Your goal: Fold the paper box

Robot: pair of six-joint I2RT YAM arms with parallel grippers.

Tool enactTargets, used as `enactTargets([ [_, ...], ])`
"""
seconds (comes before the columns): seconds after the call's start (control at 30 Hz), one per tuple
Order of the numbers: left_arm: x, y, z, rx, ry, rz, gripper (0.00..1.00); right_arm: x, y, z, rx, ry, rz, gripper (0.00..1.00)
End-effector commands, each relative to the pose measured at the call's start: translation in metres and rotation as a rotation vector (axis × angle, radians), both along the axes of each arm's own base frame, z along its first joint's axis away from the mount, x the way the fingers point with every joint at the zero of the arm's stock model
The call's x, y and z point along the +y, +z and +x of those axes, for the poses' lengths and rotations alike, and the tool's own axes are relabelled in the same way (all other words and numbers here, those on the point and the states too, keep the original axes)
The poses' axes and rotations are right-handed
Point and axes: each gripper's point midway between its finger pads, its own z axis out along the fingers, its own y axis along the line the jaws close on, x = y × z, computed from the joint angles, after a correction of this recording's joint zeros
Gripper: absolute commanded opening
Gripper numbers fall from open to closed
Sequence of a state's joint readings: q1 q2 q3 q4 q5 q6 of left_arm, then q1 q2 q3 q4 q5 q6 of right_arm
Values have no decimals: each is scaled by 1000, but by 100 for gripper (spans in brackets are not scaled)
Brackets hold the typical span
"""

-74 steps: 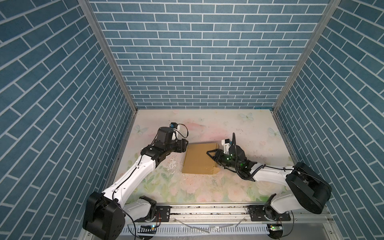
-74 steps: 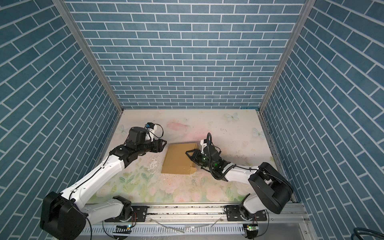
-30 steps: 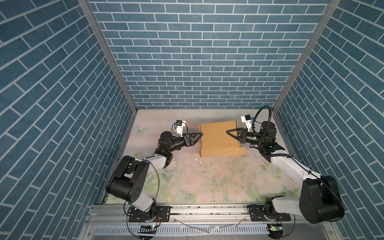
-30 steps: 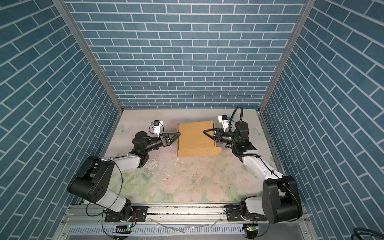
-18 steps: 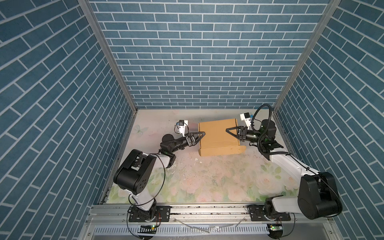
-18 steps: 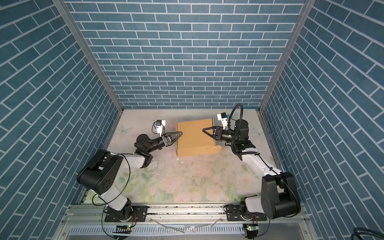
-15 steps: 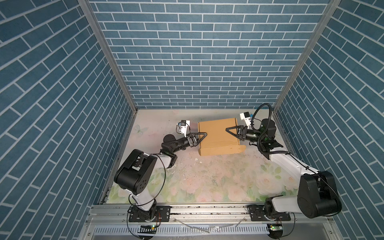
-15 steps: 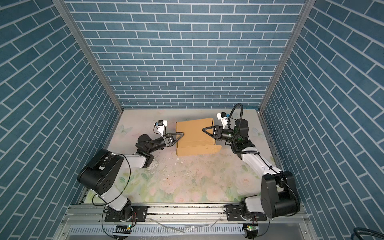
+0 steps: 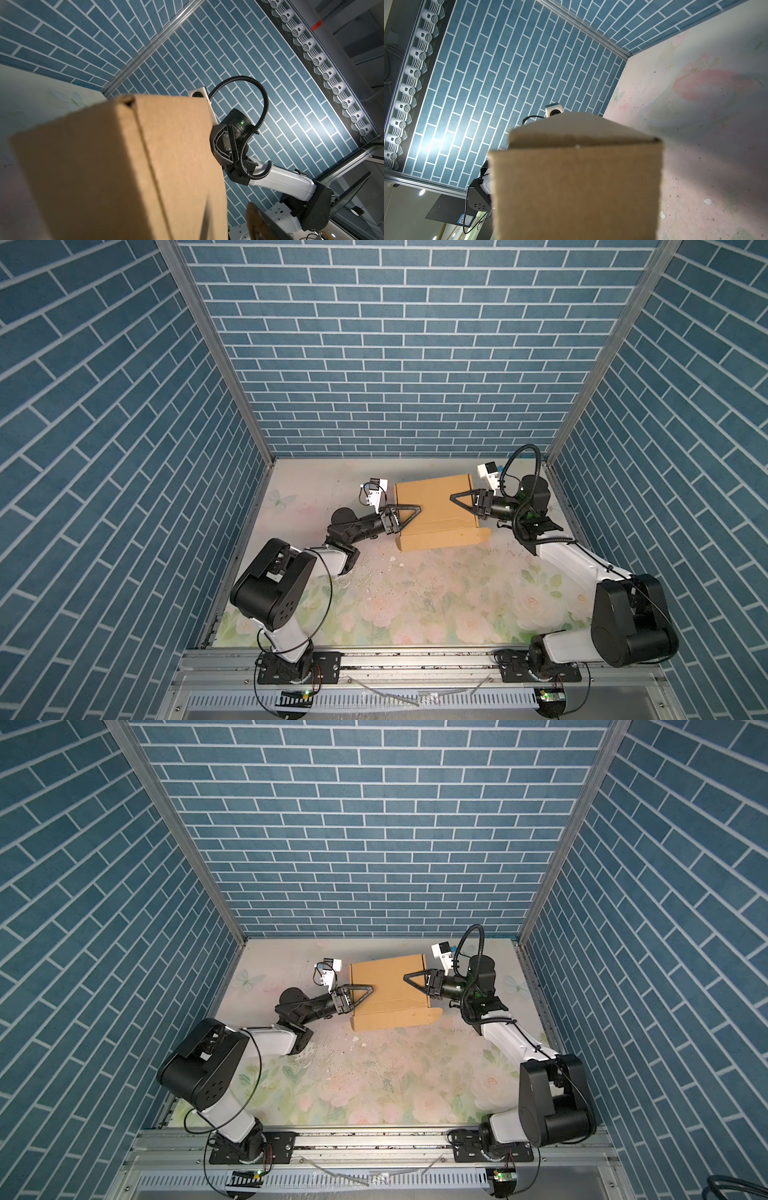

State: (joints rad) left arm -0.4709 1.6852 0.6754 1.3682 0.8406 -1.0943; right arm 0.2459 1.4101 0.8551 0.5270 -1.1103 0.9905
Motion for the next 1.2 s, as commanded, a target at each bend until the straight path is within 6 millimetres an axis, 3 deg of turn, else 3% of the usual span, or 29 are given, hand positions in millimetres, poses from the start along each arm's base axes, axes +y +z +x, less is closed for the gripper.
enactTargets([
  [0.0,-7,19,-4,-44,-42,-34,85,2,21,1,-58,29,24,29],
  [0.3,-16,24,-10,-49,-78,-41,72,4,21,6,-55,32,24,29],
  [0.47,-17,25,-11,-52,-82,-41,59,5,19,8,-47,32,22,29],
  [0.83,-20,28,-9,-55,-80,-48,49,11,13,10,-30,40,18,32],
  [1.0,-19,29,-9,-56,-71,-52,48,12,11,10,-25,36,18,40],
  [1.17,-16,27,-7,-50,-52,-53,46,11,14,10,-28,30,20,54],
])
